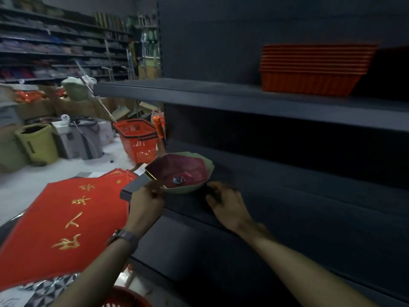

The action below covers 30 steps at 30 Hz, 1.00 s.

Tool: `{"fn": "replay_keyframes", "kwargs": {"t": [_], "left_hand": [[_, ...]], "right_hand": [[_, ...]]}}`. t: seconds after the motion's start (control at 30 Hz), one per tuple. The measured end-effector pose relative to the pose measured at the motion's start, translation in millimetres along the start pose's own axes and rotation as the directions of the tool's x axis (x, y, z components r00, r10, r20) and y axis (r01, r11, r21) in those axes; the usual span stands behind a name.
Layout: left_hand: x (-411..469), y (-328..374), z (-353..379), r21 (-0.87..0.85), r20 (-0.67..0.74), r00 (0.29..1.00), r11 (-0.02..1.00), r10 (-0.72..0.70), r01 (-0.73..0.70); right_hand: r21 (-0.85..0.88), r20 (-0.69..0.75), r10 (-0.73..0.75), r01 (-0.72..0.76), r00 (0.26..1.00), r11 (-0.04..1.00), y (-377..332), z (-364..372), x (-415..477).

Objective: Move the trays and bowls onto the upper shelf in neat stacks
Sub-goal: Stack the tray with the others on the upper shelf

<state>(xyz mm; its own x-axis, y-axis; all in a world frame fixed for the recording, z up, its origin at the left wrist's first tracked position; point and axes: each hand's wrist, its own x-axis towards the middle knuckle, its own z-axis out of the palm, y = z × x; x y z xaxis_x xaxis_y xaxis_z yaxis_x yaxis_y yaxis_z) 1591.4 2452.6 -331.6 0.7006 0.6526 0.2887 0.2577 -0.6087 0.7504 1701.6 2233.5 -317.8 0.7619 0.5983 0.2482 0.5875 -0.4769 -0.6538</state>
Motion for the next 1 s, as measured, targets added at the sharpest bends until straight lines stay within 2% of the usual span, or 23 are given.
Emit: {"fn": "replay_keyframes", "kwargs": {"t": [0.13, 0.2, 0.33, 0.43, 0.53, 0.7, 0.8, 0.9, 1.0], "left_hand": [[17, -11, 4, 0.031, -0.042, 0.990, 0.990, 0.136, -0.134], [26, -11, 6, 0.071, 0.006, 0.978, 0.976, 0.207, -0.207], [43, -6, 8, 0.195, 0.153, 0.962, 0.948, 0.224, -0.252], [49, -5, 8, 0.302, 0.261, 0.939, 0.905, 0.222, -0.298], [55, -15, 11, 0.280, 0.318, 0.909, 0.889, 0.270, -0.362], [62, -27, 16, 0.275, 0.379, 0.855, 0.840, 0.354, -0.469], [61, -28, 16, 0.279, 0.348, 0.839, 0.808, 0.418, -0.519], [52, -21, 11, 0.246, 0.260, 0.830, 0.797, 0.494, -0.552], [49, -20, 10, 0.202, 0.151, 0.887, 0.865, 0.437, -0.460]], "right_hand": [[-0.062, 0.001, -0.105, 0.105, 0.994, 0.992, -5, 22, 28], [-0.140, 0.009, -0.114, 0.114, 0.993, 0.984, -4, 32, 41], [-0.321, 0.037, -0.103, 0.109, 0.994, 0.941, 1, 37, 62], [-0.405, 0.130, -0.035, 0.086, 0.991, 0.910, 6, 36, 75], [-0.467, 0.230, 0.023, 0.090, 0.973, 0.880, 12, 35, 82], [-0.474, 0.207, 0.009, 0.092, 0.978, 0.876, 16, 34, 84], [-0.453, 0.173, -0.023, 0.100, 0.985, 0.886, 15, 34, 85], [-0.407, 0.135, -0.074, 0.123, 0.988, 0.905, 15, 34, 86], [-0.362, 0.104, -0.101, 0.132, 0.989, 0.923, 19, 35, 86]]}}
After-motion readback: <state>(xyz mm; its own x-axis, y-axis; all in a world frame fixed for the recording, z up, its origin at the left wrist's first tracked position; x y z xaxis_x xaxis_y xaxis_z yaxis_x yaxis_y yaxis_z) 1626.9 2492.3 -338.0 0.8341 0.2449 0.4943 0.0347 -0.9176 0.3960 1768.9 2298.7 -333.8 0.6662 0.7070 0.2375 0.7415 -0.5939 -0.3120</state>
